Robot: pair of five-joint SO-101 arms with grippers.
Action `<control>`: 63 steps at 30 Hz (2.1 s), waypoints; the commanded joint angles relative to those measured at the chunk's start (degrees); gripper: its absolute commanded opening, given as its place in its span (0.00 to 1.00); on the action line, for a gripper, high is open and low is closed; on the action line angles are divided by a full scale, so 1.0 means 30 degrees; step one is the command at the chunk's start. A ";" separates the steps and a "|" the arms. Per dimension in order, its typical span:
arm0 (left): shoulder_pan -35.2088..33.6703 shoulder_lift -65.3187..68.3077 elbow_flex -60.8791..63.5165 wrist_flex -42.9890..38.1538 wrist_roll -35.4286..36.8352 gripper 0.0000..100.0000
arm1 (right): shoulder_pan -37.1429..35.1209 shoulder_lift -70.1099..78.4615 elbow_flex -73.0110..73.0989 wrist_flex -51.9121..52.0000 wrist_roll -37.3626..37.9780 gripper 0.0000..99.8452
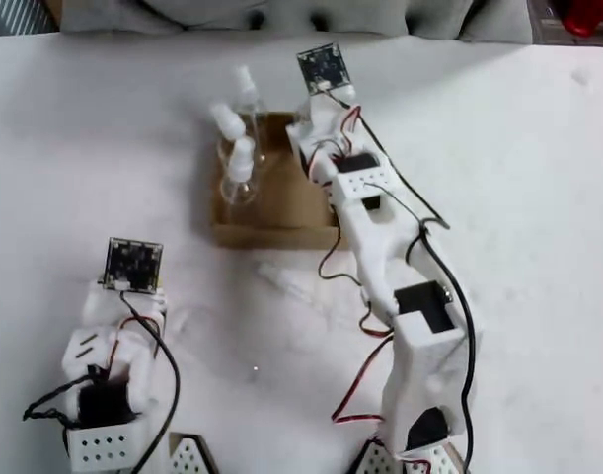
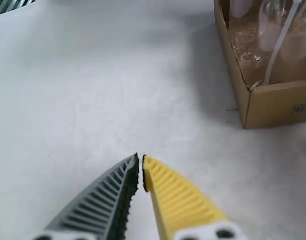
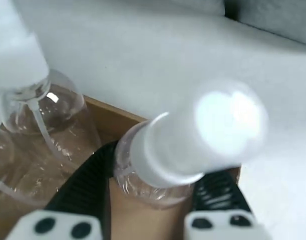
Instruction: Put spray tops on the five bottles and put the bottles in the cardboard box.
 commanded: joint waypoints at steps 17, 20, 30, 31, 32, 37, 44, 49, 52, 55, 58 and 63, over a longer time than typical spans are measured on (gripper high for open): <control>0.0220 -0.0161 -0.0029 -0.0264 -0.0117 0.02 | 0.0425 0.1363 -0.2637 0.0601 0.0234 0.16; 0.0220 -0.0161 -0.0029 -0.0264 -0.0117 0.02 | 0.0337 0.1451 -0.2579 0.0601 0.0234 0.24; 0.0220 -0.0161 -0.0029 -0.0264 -0.0117 0.02 | 0.0103 0.1480 -0.2549 0.0454 0.0234 0.26; 0.0220 -0.0161 -0.0029 -0.0264 -0.0117 0.02 | 0.0103 0.1480 -0.2549 0.0454 0.0234 0.26; 0.0220 -0.0161 -0.0029 -0.0264 -0.0117 0.02 | 0.0073 0.1480 -0.2549 0.0454 0.0234 0.26; 0.0220 -0.0161 -0.0029 -0.0264 -0.0117 0.02 | -0.0190 0.1363 -0.2608 0.0454 0.0088 0.26; 0.0220 -0.0161 -0.0029 -0.0293 -0.0147 0.02 | -0.0366 0.1275 -0.2549 0.0601 0.0088 0.34; 0.0220 -0.0161 -0.0029 -0.0293 -0.0147 0.02 | -0.0396 0.1275 -0.2549 0.0601 0.0088 0.38; 0.0220 -0.0161 -0.0029 -0.0293 -0.0147 0.02 | -0.0278 0.1245 -0.2549 0.0601 0.0088 0.38; 0.0220 -0.0161 -0.0029 -0.0293 -0.0147 0.02 | -0.0278 0.0806 -0.2344 0.0689 0.0088 0.38; 0.0220 -0.0161 -0.0029 -0.0381 -0.0147 0.02 | -0.0425 -0.0249 -0.1612 0.1245 0.0059 0.38; 0.0190 -0.0161 -0.0029 -0.0557 -0.0147 0.02 | -0.0571 -0.1919 -0.0234 0.1421 0.0059 0.38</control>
